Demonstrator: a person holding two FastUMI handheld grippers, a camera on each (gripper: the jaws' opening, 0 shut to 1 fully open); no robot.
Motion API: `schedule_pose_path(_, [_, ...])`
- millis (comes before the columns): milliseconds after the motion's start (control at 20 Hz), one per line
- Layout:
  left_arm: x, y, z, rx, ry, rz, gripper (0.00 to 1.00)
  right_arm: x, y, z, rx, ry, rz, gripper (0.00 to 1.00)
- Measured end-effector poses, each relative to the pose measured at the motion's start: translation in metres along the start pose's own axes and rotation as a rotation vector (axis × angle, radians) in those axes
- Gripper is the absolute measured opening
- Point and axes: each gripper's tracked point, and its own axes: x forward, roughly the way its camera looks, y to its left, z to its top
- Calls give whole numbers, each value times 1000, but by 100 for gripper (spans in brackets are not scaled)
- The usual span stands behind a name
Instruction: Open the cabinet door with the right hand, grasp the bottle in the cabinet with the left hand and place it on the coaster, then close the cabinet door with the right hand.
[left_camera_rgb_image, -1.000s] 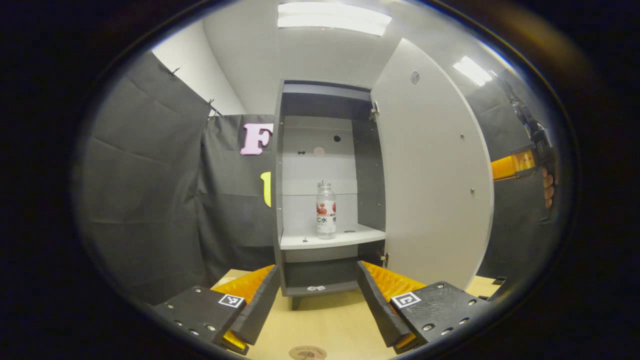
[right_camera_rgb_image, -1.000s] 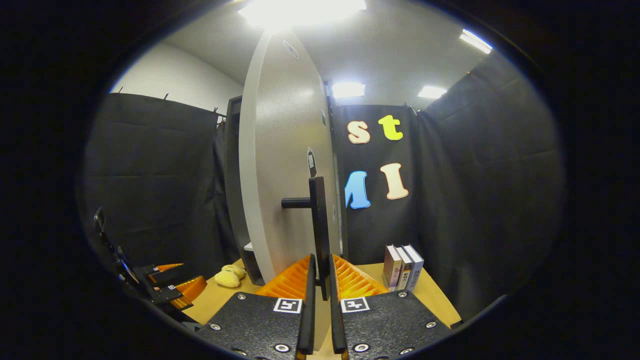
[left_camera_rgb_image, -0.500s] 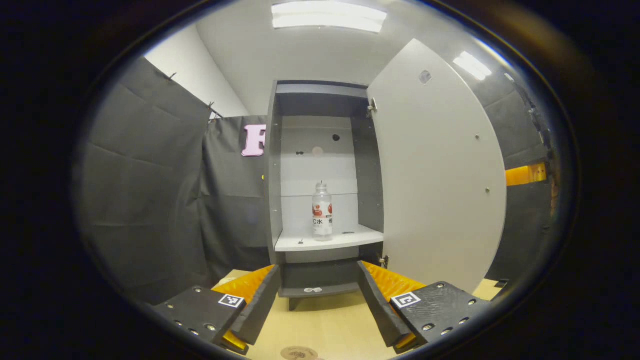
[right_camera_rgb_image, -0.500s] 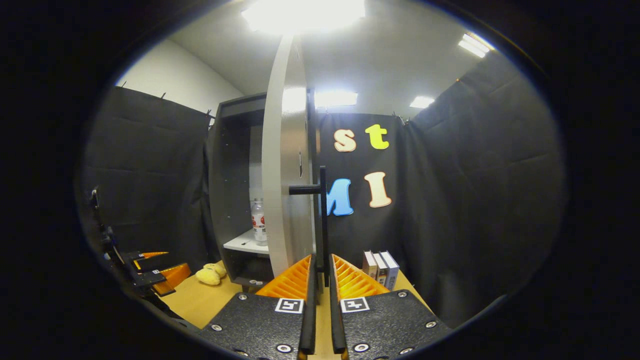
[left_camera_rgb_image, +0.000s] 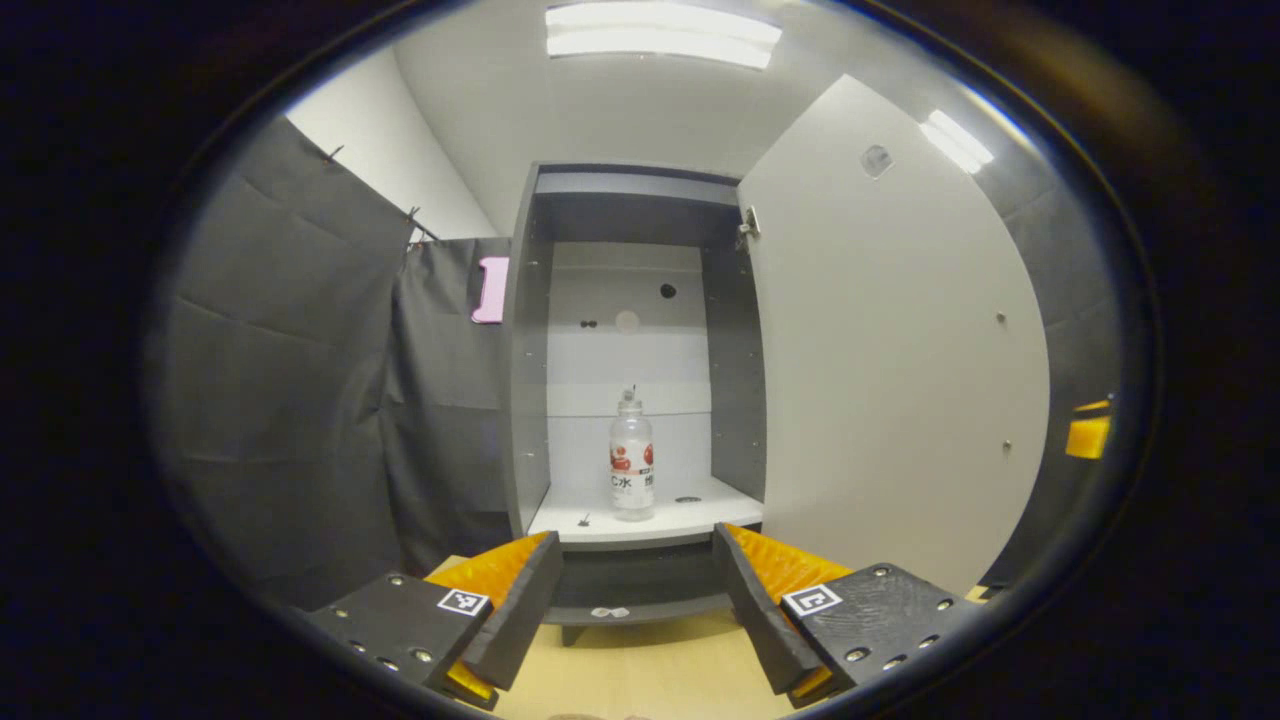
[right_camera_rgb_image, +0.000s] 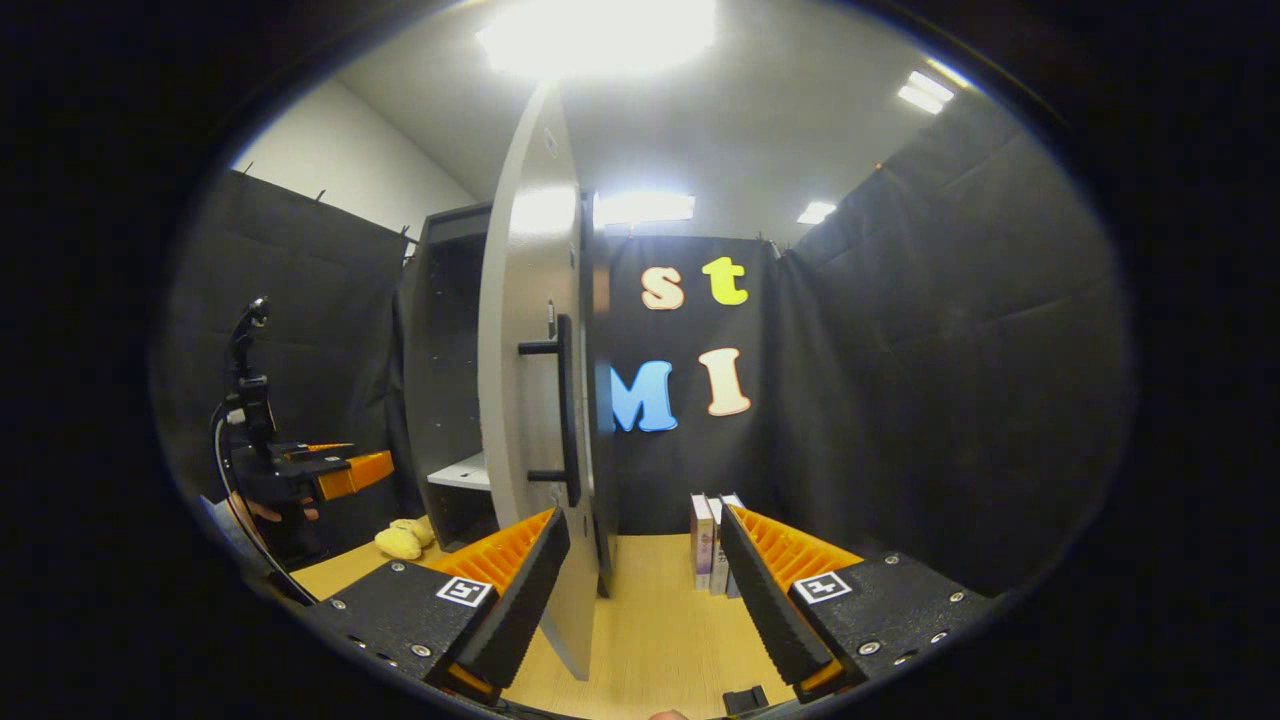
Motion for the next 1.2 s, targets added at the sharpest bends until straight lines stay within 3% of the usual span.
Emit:
schedule_pose_path(100, [18, 3, 5, -2, 1, -4, 93, -6, -12, -5, 8, 16, -66, 94])
schedule_pose_path(400, [83, 2, 13, -68, 17, -58, 93, -19, -32, -20, 37, 70, -204, 93])
schedule_pose_path(450, [92, 2, 16, -70, 12, -70, 88, -20, -33, -22, 44, 77, -220, 93])
schedule_pose_path(1200, [256, 23, -38, -16, 111, -126, 93, -30, -40, -36, 41, 139, -394, 93])
